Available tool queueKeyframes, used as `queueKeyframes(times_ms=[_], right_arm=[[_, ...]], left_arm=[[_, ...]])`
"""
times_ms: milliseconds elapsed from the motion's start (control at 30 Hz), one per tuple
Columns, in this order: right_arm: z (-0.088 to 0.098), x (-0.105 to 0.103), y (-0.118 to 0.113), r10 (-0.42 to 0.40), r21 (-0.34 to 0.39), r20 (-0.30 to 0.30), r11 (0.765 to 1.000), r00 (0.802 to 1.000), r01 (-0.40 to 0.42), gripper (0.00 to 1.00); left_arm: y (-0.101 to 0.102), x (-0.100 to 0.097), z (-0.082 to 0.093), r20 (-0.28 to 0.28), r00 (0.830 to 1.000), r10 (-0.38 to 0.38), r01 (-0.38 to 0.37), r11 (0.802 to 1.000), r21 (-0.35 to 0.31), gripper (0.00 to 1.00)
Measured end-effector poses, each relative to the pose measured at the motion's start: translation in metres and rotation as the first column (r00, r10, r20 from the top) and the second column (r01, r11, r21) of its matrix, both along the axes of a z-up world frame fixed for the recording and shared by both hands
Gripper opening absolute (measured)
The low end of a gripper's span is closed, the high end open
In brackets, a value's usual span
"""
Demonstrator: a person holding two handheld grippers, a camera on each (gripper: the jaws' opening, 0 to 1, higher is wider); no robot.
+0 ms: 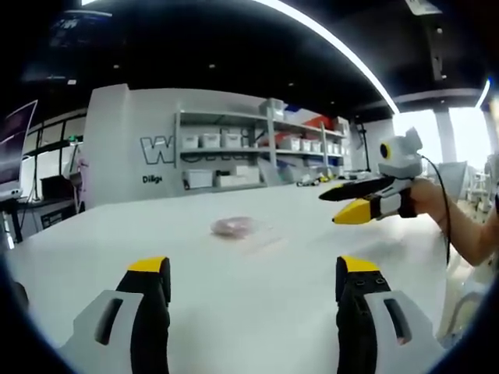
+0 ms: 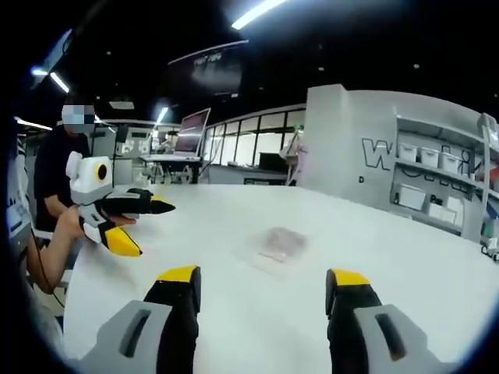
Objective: Open the resealable bag by pulling the two sides of the seal apart until the entire bag opening is separated and visibly accessible.
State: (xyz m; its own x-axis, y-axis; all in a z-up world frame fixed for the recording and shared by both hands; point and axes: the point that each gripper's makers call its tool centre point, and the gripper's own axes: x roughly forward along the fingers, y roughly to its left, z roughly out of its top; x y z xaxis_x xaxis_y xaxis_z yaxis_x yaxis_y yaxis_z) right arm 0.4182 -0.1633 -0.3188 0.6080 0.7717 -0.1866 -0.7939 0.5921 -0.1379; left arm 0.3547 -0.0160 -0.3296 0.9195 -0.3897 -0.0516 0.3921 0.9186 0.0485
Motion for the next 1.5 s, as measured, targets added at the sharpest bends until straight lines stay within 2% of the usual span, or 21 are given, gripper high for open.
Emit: queueKeyframes(times_ms=[233, 1500], right_arm=[[0.005, 0.002, 0.003, 0.007, -0.011, 0.029, 1.0, 1.0, -0.007, 0.57], [-0.001, 0.011, 0.018, 0.05, -0.134, 0.044, 0.99, 0.998, -0.043, 0.52]], left_arm=[[0.0, 0.0, 0.001, 0.003, 1.0, 0.0, 0.0, 1.0, 0.001, 0.87], [0.0, 0.0, 0.0, 0.002, 1.0, -0.006, 0.006, 1.0, 0.007, 0.85]])
